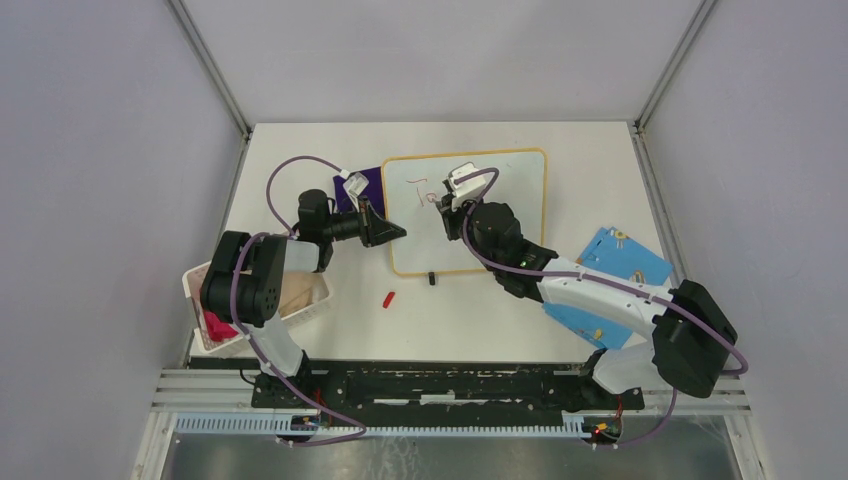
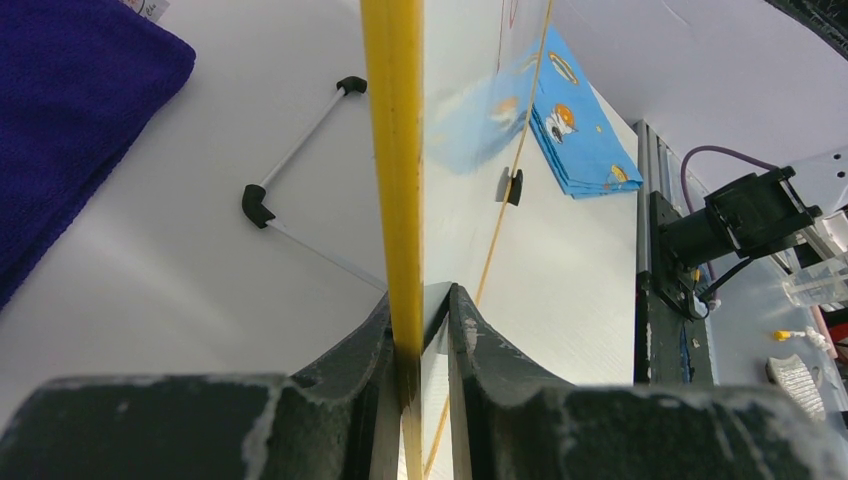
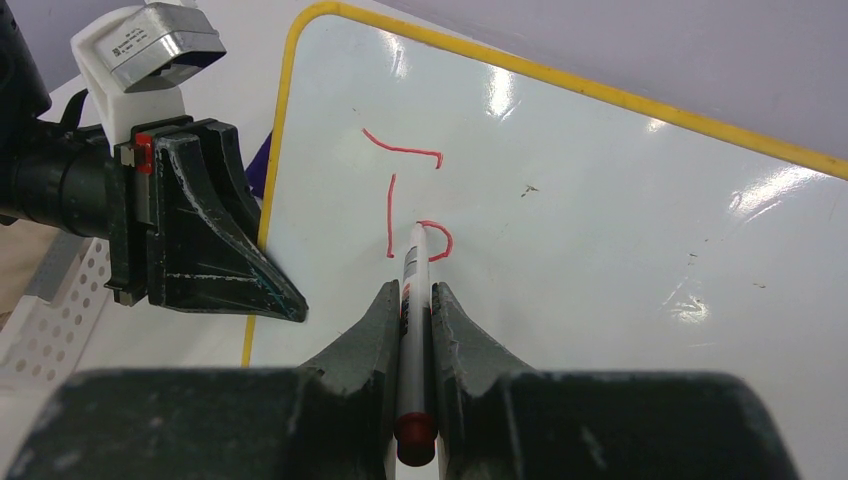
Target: Write a sentence on the whiteboard
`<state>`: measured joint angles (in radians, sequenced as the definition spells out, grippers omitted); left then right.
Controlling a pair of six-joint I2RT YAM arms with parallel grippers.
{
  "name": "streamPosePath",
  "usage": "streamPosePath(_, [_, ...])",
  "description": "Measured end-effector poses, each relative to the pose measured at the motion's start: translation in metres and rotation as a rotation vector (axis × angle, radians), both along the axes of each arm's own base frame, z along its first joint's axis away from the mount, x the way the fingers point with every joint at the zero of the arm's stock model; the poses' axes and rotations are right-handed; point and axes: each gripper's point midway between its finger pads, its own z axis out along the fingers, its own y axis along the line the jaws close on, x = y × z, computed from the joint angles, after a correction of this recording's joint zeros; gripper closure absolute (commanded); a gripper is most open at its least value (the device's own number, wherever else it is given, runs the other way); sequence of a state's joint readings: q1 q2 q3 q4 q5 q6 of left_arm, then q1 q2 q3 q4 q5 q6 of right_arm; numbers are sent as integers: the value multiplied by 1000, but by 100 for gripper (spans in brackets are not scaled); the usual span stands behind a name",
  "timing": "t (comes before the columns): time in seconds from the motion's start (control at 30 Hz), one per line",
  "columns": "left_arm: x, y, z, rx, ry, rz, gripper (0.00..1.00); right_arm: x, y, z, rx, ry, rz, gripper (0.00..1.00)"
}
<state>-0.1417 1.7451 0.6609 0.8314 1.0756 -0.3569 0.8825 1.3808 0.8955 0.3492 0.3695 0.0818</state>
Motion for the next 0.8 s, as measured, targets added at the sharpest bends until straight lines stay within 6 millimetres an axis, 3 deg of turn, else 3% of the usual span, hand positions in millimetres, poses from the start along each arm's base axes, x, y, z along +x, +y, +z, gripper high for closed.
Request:
streamPosePath(0.2, [0,0,0,2,-2,-1,98,-2,-2,4,11,1,1,100])
streamPosePath(0.43, [-1,0,-1,5,2,-2,98,-7,-10,30,59,-36,-6,100])
streamPosePath(0.8, [-1,0,-1,6,6,-2,98,4,-24,20,29,-22,-77,100])
